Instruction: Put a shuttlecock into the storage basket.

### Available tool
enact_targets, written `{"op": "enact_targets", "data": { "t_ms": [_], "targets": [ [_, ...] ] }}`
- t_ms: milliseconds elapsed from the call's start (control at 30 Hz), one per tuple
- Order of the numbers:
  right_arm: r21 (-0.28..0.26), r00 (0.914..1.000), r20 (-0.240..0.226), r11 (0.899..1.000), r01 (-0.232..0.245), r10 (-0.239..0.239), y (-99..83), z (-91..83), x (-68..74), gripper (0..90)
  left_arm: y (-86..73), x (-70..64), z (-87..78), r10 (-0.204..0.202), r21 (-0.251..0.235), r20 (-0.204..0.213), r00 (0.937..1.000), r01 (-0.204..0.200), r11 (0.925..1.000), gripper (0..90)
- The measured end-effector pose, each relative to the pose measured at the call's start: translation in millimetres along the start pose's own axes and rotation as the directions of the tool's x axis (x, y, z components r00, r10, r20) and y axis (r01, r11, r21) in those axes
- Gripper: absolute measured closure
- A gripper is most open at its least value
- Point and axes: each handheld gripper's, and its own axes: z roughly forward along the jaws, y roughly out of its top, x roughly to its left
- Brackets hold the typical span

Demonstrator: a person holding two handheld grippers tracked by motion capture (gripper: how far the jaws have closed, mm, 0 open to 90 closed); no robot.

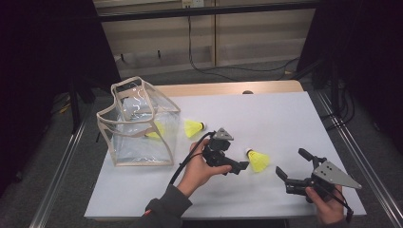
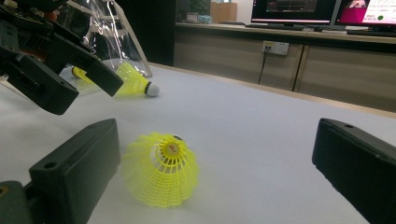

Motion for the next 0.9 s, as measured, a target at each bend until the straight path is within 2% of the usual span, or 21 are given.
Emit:
{"op": "enact_targets", "data": {
  "t_ms": [900],
  "targets": [
    [0.001,0.9999,0.009,1.000,0.005,-0.005,-0.6,-3.5,-1.5,1.0,-2.7,-7.1,11.5,0.004,0.003,0.004,1.0000,-0.004,1.0000,3.8]
  ]
}}
